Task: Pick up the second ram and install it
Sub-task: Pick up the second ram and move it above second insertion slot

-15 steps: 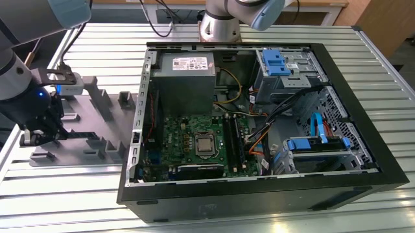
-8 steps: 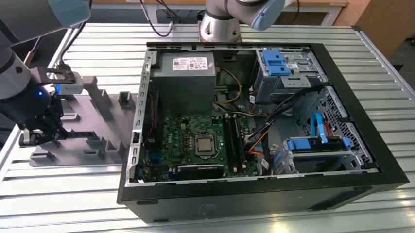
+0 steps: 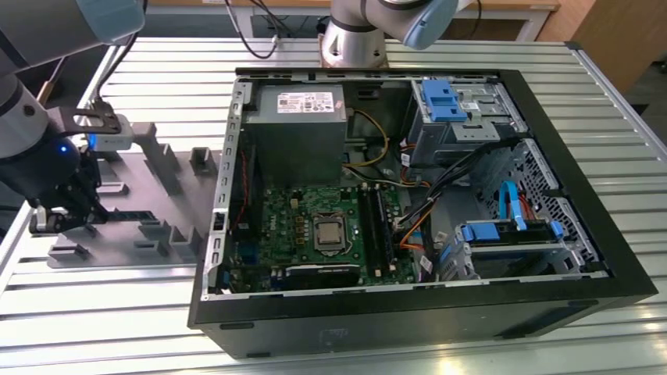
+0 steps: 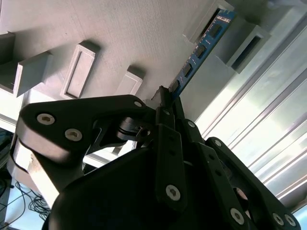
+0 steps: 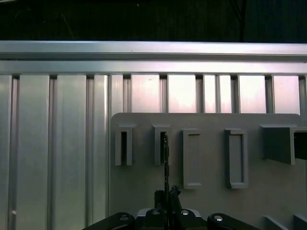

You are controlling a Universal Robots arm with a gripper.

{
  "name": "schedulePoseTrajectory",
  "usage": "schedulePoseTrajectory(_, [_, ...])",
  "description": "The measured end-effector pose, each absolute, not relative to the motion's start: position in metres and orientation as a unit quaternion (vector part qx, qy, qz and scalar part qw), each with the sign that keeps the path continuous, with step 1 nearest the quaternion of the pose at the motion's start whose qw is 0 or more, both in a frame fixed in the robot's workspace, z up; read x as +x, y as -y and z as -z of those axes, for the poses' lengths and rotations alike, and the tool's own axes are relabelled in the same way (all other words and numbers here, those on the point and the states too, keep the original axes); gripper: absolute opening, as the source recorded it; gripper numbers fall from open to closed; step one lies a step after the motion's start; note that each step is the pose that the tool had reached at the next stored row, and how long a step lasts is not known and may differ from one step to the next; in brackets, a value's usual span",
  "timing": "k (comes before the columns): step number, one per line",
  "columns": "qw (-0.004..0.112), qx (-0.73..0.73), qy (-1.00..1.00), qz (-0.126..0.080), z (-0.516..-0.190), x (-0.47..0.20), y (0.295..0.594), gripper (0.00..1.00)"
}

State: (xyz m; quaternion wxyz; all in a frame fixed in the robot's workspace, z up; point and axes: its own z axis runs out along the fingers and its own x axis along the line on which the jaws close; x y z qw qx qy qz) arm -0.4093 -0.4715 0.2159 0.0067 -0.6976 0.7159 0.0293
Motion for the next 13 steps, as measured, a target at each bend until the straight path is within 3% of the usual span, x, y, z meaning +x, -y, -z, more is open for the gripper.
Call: schedulePoseTrajectory(13, [0.007, -0.698, -0.716, -0.029, -0.2196, -0.4092, 0.4715, 0.14])
